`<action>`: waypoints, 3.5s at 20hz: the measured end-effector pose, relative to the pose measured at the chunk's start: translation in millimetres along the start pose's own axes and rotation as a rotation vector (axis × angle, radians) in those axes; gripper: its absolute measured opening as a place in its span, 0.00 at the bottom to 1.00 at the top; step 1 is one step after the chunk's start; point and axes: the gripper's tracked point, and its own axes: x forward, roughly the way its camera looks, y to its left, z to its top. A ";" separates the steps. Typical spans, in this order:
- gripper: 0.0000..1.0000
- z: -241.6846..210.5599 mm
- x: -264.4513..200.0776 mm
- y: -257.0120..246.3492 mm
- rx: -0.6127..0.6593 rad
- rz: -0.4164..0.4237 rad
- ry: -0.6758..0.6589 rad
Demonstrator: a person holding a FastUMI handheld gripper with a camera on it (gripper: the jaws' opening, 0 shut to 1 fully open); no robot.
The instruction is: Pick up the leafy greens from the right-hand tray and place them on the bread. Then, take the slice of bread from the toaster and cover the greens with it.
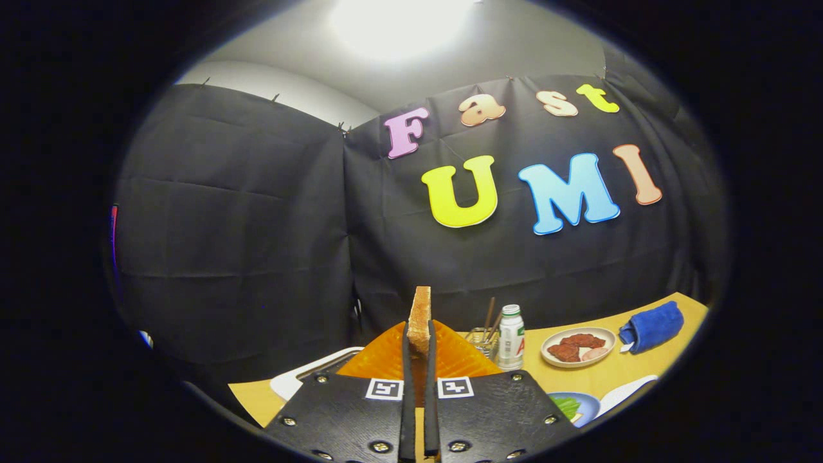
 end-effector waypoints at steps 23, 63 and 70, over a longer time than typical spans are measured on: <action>0.05 -135.6 -51.6 -174.6 -0.204 -0.326 0.279; 0.36 -219.0 -39.0 -94.4 -0.067 -0.071 0.524; 0.46 -217.5 -38.6 -91.5 -0.065 -0.054 0.518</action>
